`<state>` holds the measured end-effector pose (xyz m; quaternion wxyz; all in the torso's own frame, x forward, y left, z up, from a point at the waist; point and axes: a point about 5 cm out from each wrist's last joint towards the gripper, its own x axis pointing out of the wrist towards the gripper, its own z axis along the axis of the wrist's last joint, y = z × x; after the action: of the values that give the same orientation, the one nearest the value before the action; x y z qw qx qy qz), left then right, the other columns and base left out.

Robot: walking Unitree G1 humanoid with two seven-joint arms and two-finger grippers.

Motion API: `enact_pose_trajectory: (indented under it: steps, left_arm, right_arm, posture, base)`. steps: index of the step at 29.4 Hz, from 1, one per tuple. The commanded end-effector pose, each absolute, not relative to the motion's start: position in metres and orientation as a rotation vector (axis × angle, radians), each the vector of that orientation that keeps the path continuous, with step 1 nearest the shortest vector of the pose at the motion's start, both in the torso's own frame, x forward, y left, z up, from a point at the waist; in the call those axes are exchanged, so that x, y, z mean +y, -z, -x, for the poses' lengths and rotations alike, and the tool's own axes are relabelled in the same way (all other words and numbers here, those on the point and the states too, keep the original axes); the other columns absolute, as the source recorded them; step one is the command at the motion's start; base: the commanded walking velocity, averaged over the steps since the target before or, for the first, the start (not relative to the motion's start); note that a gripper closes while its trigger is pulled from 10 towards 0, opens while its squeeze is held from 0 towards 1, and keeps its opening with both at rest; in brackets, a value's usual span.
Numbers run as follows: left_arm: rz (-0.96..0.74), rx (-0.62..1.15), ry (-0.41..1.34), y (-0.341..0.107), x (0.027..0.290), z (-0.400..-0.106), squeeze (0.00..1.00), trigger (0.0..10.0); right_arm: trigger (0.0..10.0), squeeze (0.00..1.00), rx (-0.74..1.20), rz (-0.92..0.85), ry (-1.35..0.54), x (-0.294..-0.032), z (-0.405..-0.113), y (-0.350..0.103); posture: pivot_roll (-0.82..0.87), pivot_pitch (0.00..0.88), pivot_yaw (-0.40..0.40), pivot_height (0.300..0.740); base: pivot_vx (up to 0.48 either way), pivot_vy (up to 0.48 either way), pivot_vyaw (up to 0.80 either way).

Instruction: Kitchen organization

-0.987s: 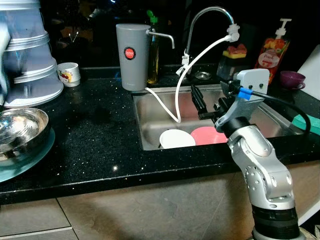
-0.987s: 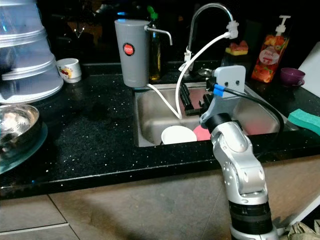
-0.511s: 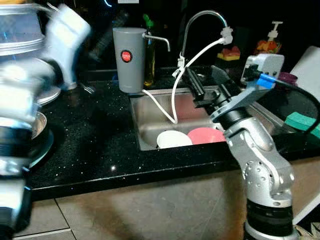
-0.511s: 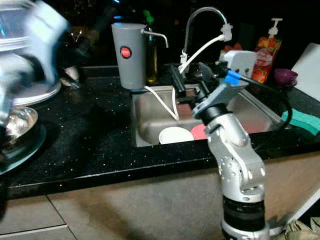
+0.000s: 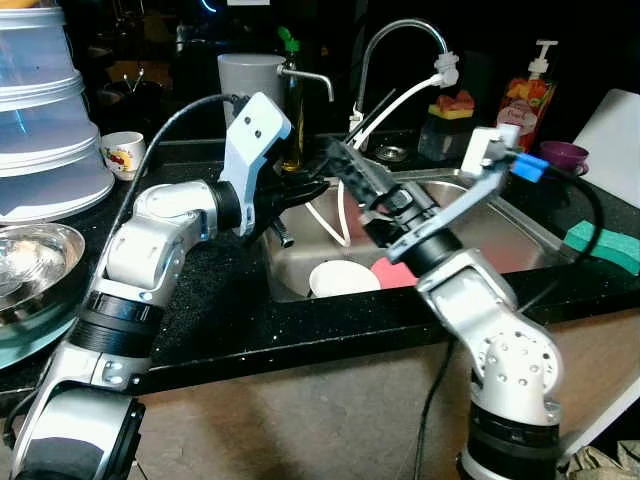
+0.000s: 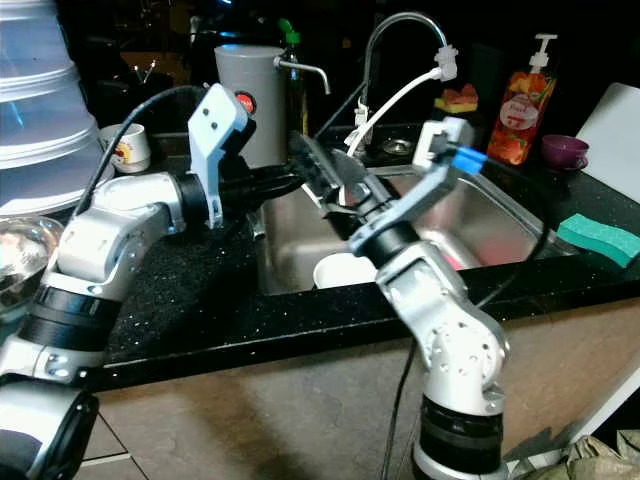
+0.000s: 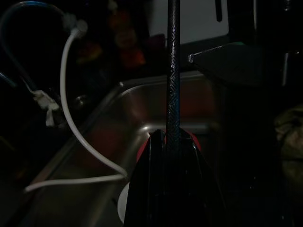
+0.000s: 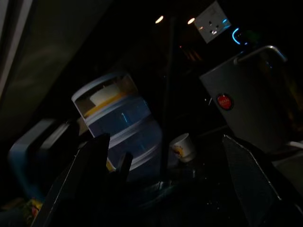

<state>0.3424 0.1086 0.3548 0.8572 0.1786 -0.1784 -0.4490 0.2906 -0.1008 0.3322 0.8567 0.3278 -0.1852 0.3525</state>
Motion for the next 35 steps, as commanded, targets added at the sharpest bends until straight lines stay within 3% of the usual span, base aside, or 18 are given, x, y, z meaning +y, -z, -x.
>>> enact_pose_trajectory:
  steps: [1,11,12,30,31,32,33,35]
  left_arm:
    - [-0.369,-0.353,1.02,-0.343,0.097,-0.334,0.0,10.0]
    - [-0.346,-0.334,1.057,-0.331,0.092,-0.326,0.0,10.0]
    - [-0.345,-0.33,1.053,-0.33,0.092,-0.326,0.0,10.0]
    - [-0.329,-0.299,0.993,-0.32,0.092,-0.326,0.0,10.0]
    - [-0.321,-0.296,0.984,-0.319,0.092,-0.326,0.59,10.0]
    - [-0.316,-0.294,0.978,-0.318,0.092,-0.327,0.59,10.0]
    - [-0.303,-0.288,0.973,-0.317,0.092,-0.327,1.0,10.0]
    - [-0.292,-0.284,0.966,-0.316,0.092,-0.327,1.0,10.0]
  right_arm:
    - [10.0,0.0,-0.384,-0.71,-0.746,-0.102,-0.289,-0.332]
    - [9.7,0.0,-0.338,-0.714,-0.705,-0.104,-0.293,-0.328]
    - [0.0,0.0,-0.333,-0.718,-0.681,-0.106,-0.295,-0.327]
    - [0.0,0.0,-0.315,-0.747,-0.584,-0.116,-0.302,-0.318]
    - [0.0,0.0,-0.318,-0.751,-0.586,-0.116,-0.301,-0.318]
    - [0.0,0.0,-0.32,-0.754,-0.588,-0.116,-0.301,-0.318]
    - [0.0,0.0,-0.322,-0.758,-0.589,-0.116,-0.301,-0.318]
    - [0.0,0.0,-0.324,-0.762,-0.588,-0.116,-0.301,-0.318]
  posture:
    - [0.1,0.07,-0.005,0.74]
    - [0.11,0.071,-0.017,0.74]
    - [0.11,0.071,-0.018,0.74]
    - [0.12,0.077,-0.014,0.74]
    - [0.12,0.077,-0.017,0.74]
    - [0.12,0.077,-0.017,0.74]
    - [0.12,0.076,-0.019,0.74]
    - [0.12,0.076,-0.019,0.74]
  base:
    - [0.0,0.0,0.0]
    - [0.0,0.0,0.0]
    - [0.0,0.0,0.0]
    - [0.0,0.0,0.0]
    - [0.0,0.0,0.0]
    - [0.0,0.0,0.0]
    - [0.0,0.0,0.0]
    - [0.0,0.0,0.0]
